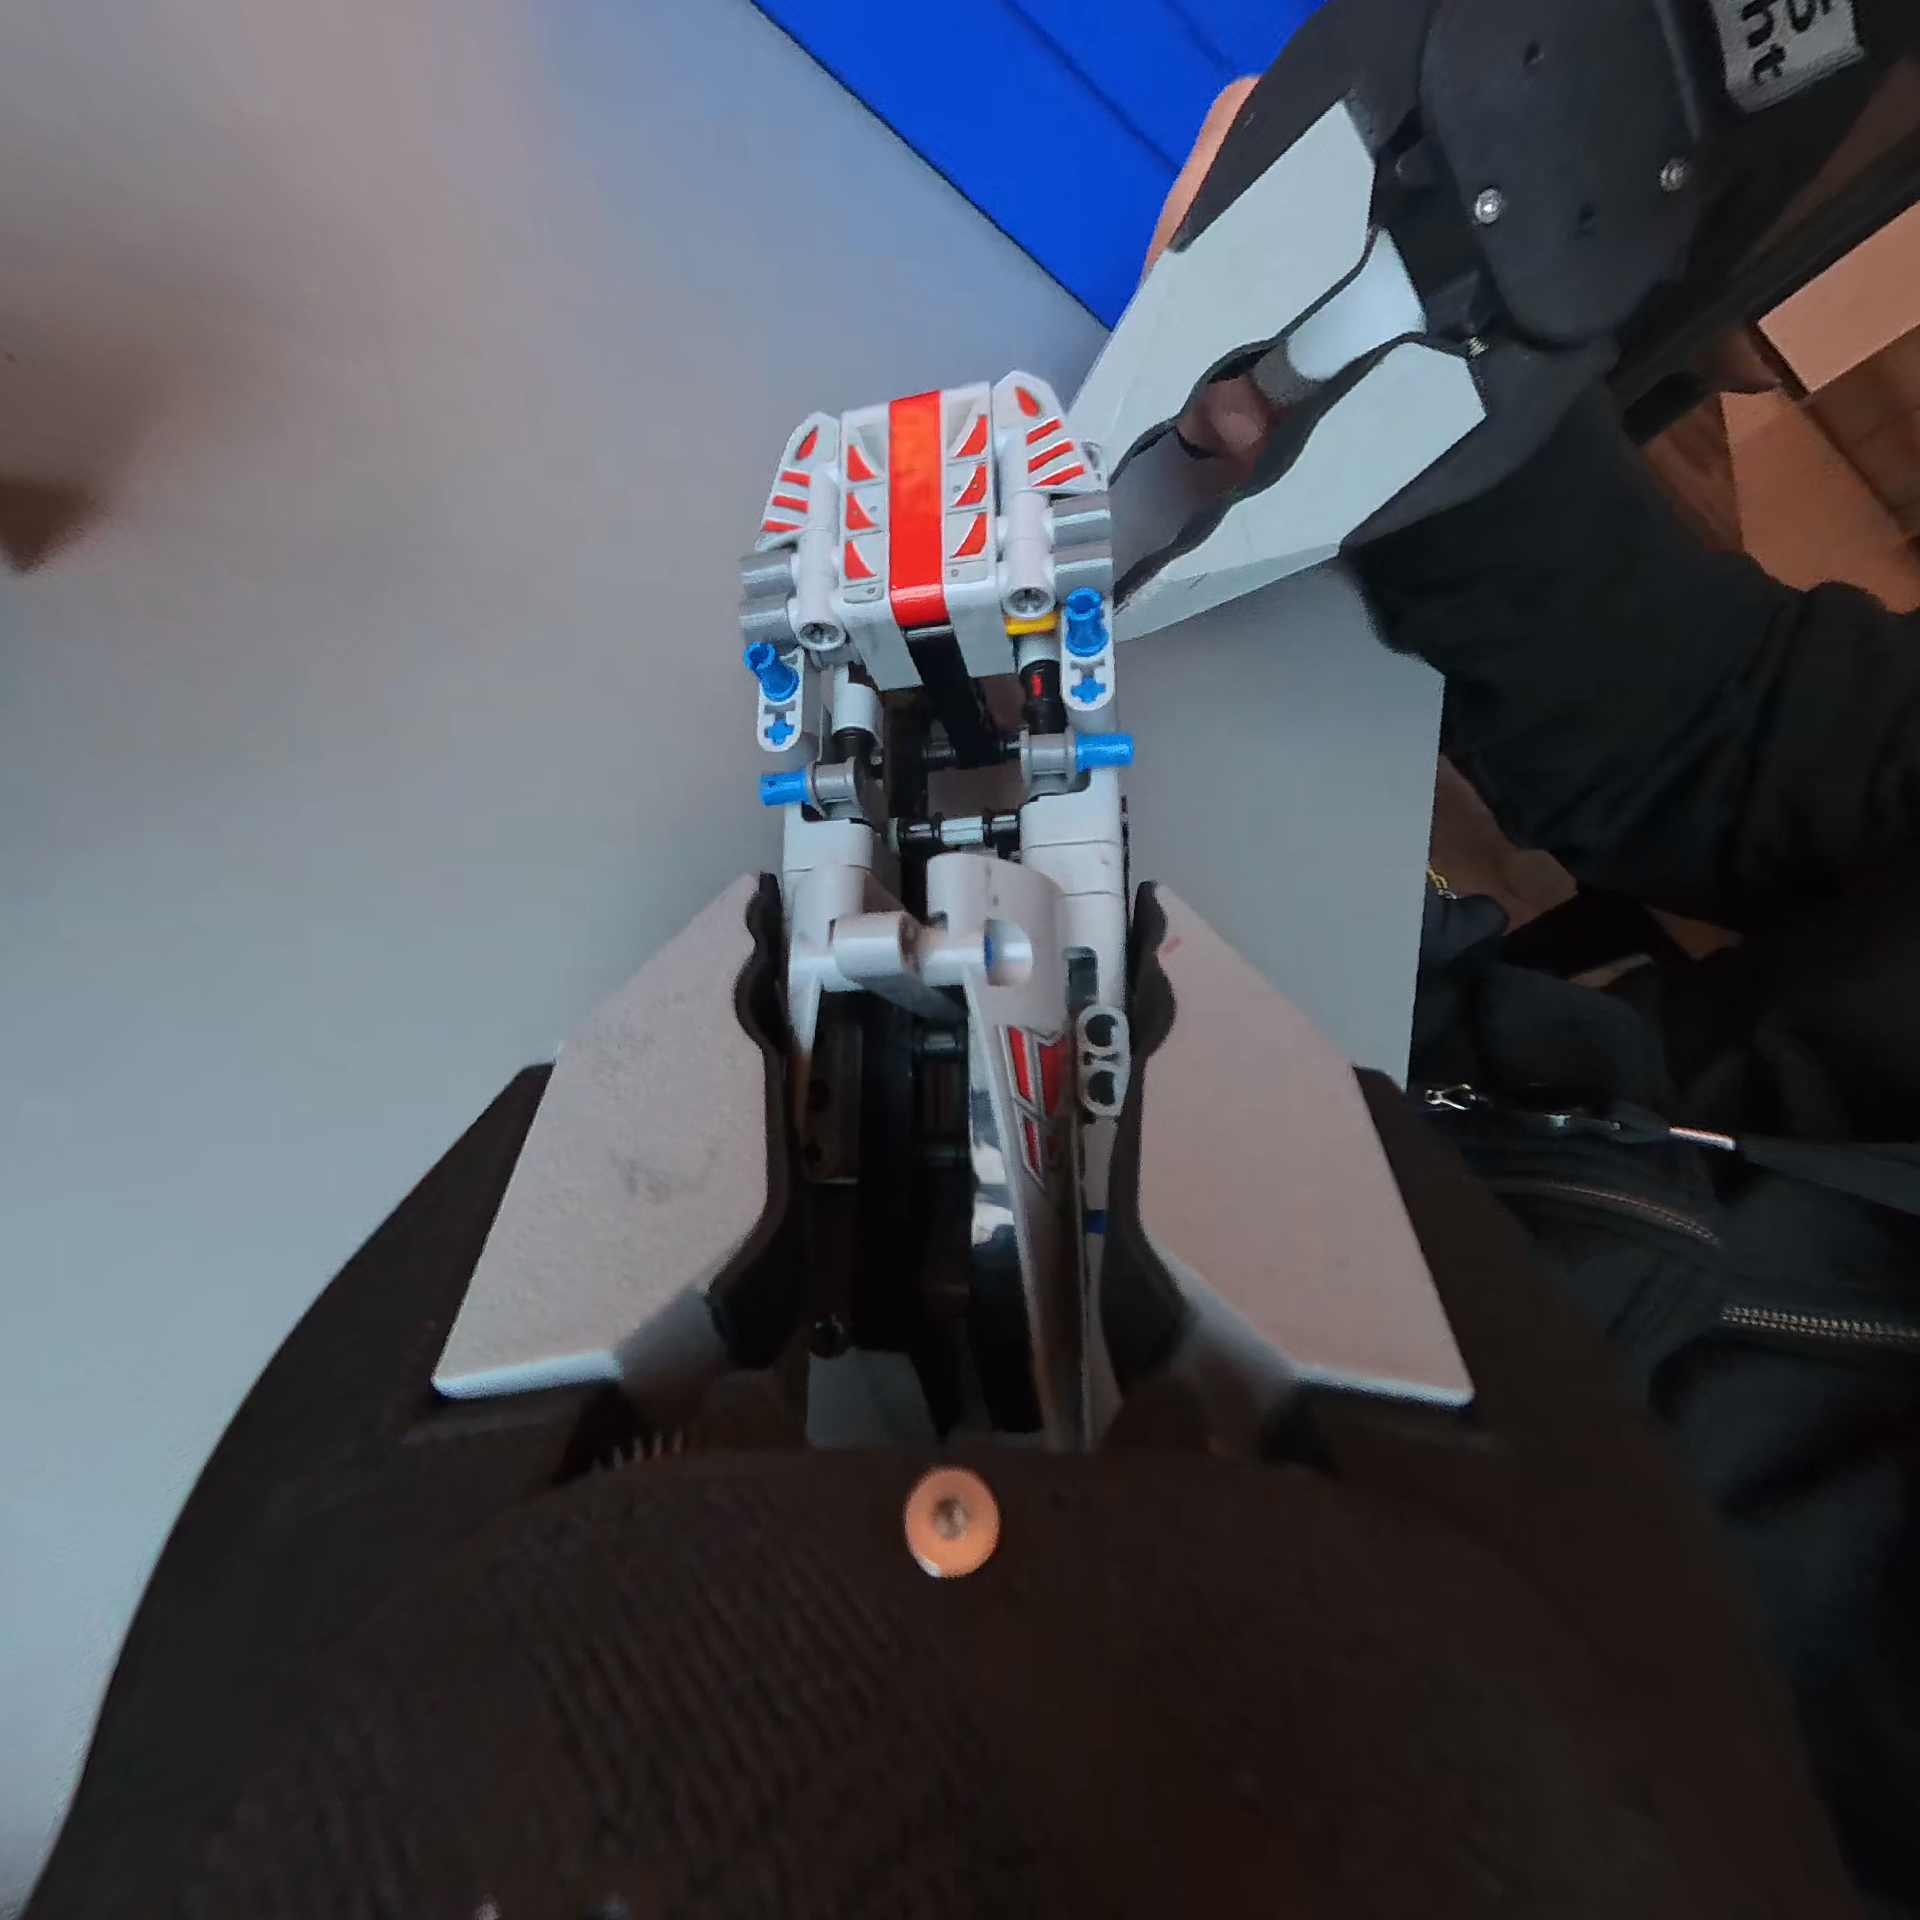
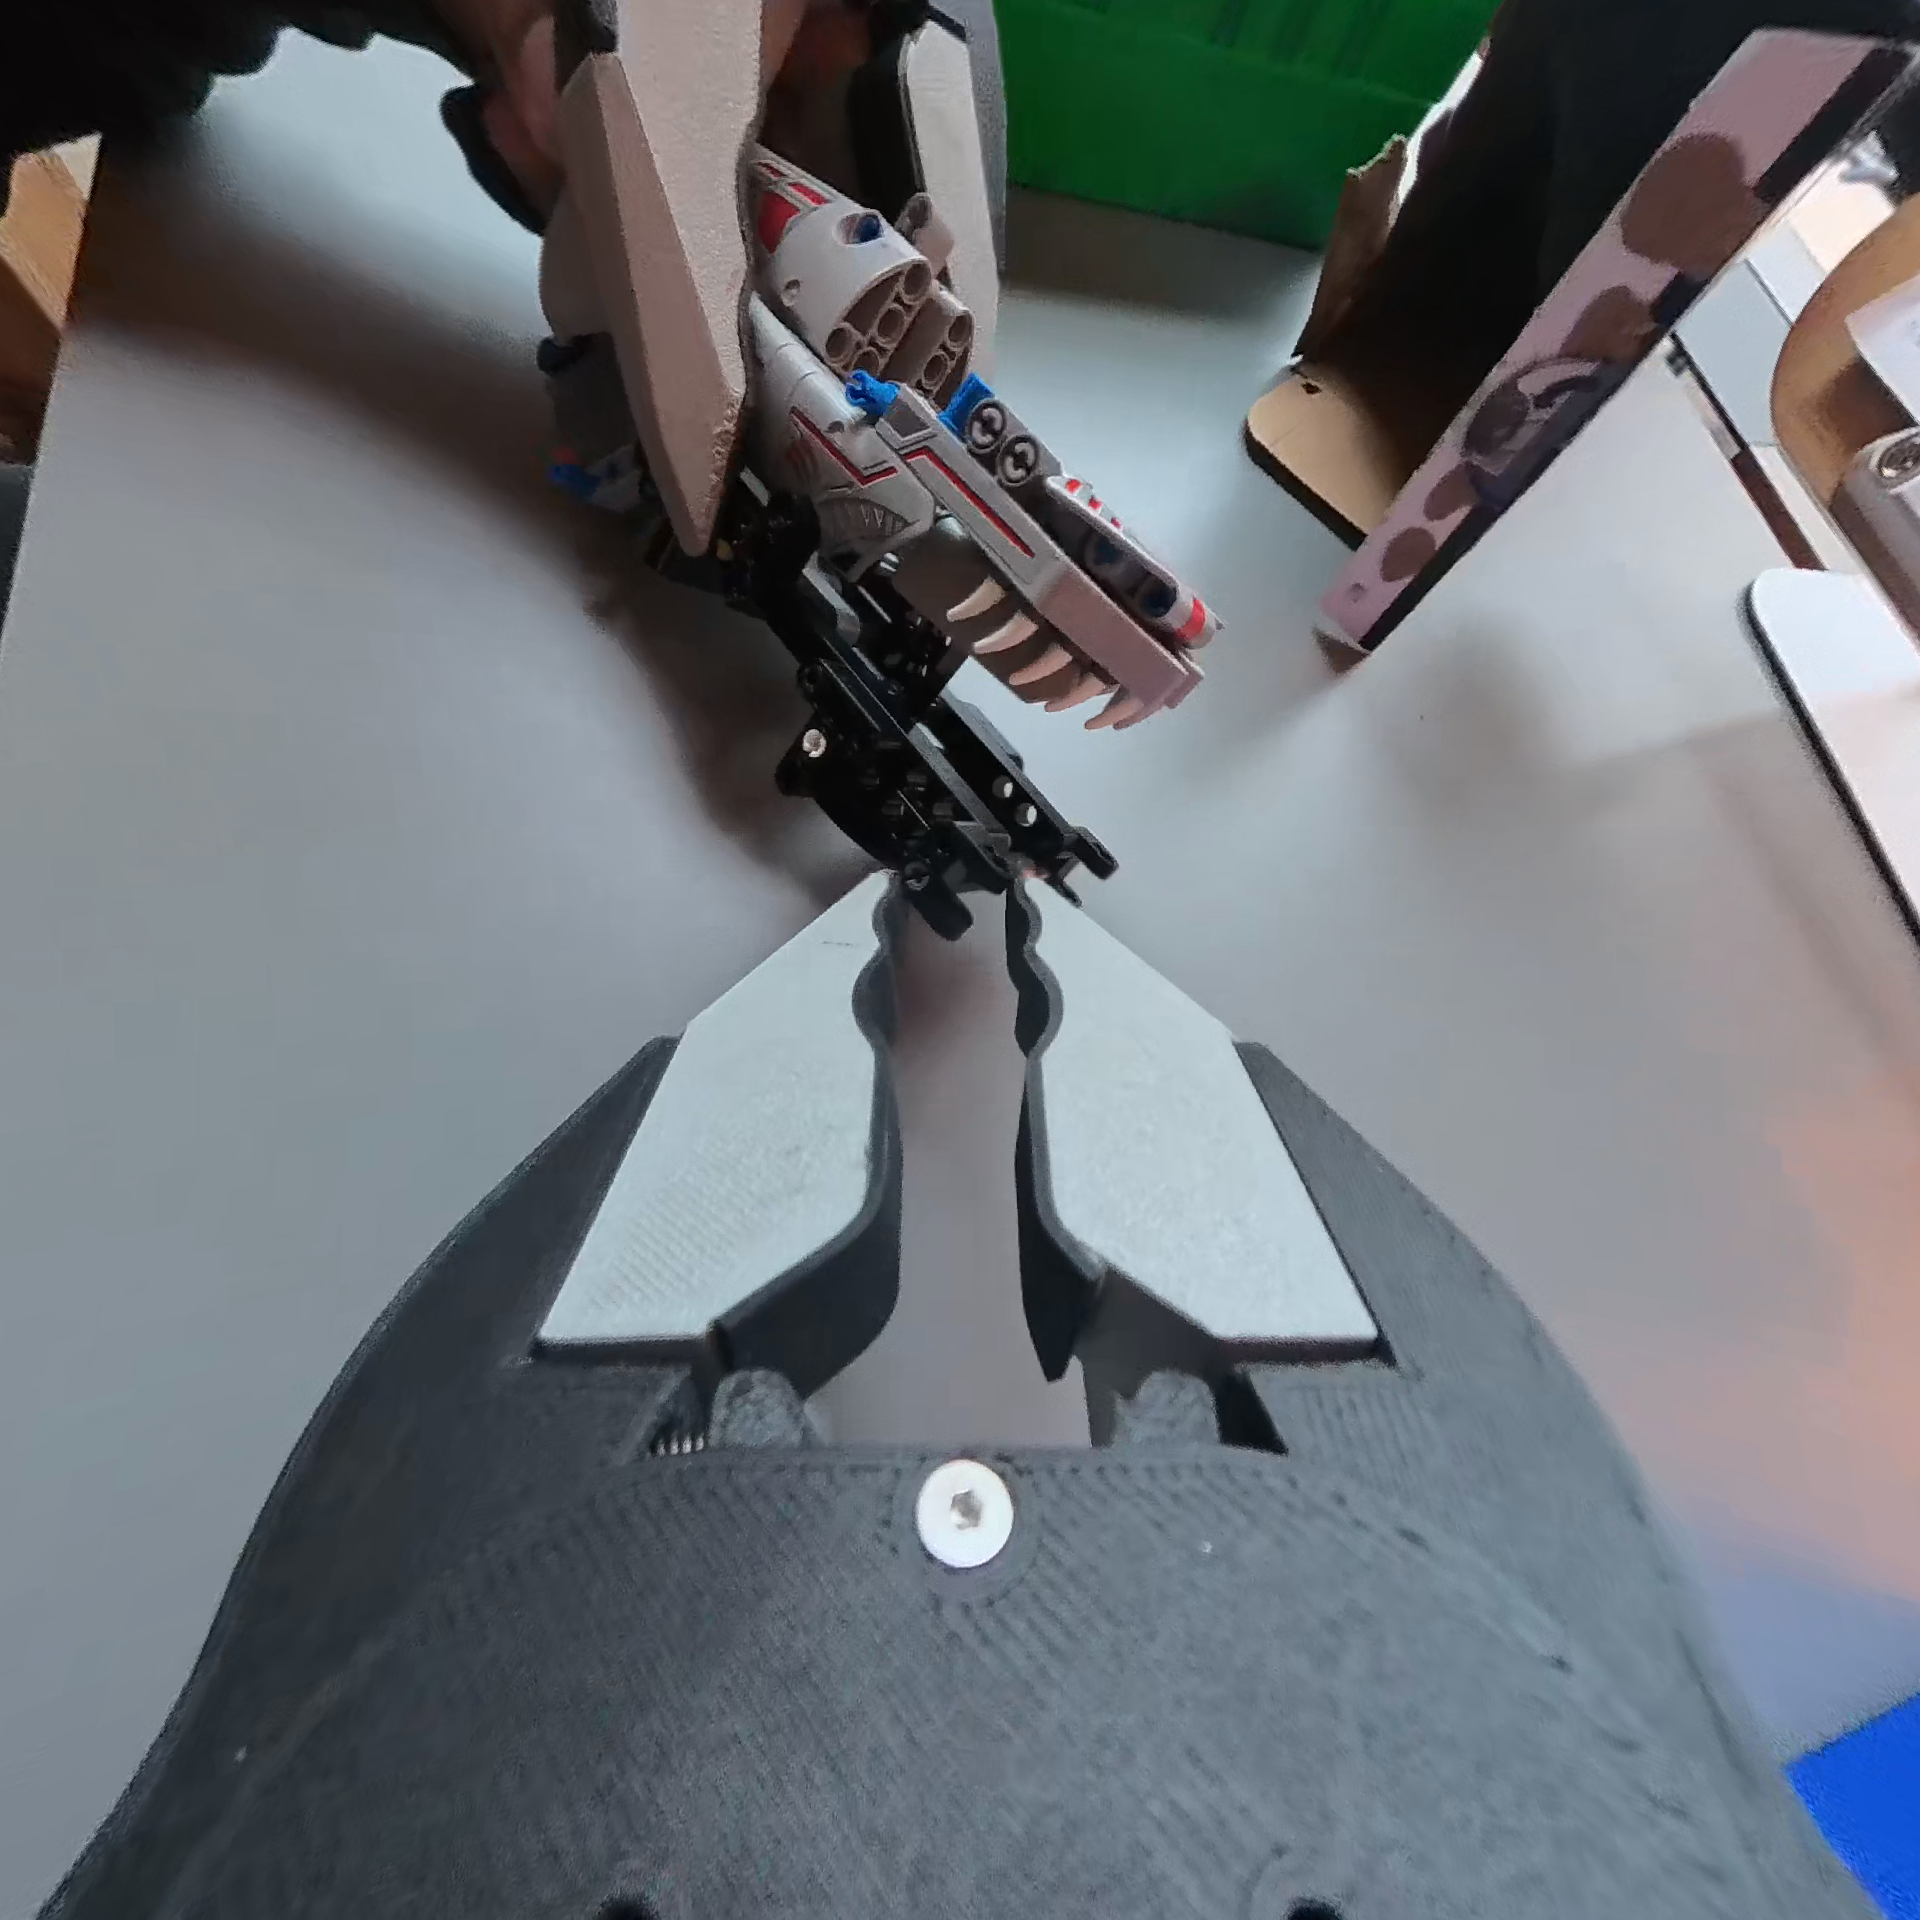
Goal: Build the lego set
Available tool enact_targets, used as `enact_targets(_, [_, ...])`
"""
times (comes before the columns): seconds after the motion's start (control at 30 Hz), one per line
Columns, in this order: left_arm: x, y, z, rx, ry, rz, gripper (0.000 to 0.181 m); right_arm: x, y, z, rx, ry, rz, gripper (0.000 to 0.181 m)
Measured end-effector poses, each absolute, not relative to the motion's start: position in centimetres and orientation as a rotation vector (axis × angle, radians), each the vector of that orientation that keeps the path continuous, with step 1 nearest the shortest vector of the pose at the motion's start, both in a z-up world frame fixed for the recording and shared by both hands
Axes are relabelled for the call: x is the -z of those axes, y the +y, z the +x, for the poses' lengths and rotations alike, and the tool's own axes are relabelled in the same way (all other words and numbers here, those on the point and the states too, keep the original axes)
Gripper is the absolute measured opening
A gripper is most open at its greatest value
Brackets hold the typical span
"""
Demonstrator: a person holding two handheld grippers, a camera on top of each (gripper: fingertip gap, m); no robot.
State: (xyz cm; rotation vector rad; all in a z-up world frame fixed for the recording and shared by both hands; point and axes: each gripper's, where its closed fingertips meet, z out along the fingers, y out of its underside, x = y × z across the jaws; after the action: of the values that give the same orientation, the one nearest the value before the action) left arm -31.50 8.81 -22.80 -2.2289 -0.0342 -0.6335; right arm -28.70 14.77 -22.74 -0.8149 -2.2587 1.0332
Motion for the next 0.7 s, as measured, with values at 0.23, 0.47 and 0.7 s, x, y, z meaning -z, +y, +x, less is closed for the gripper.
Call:
enact_targets(0.23, [22.9,9.2,-31.8,0.574,-0.030,-2.235,0.066,23.3,15.1,-28.8,-0.988,-2.258,-0.807,0.015])
enact_targets(0.47, [23.1,9.2,-32.2,0.712,-0.155,-2.196,0.066,23.3,15.8,-29.4,-0.982,-2.216,-0.876,0.004])
enact_targets(0.7, [23.1,9.2,-32.2,0.623,-0.117,-2.236,0.066,23.7,15.9,-29.5,-0.974,-2.224,-0.889,0.003])
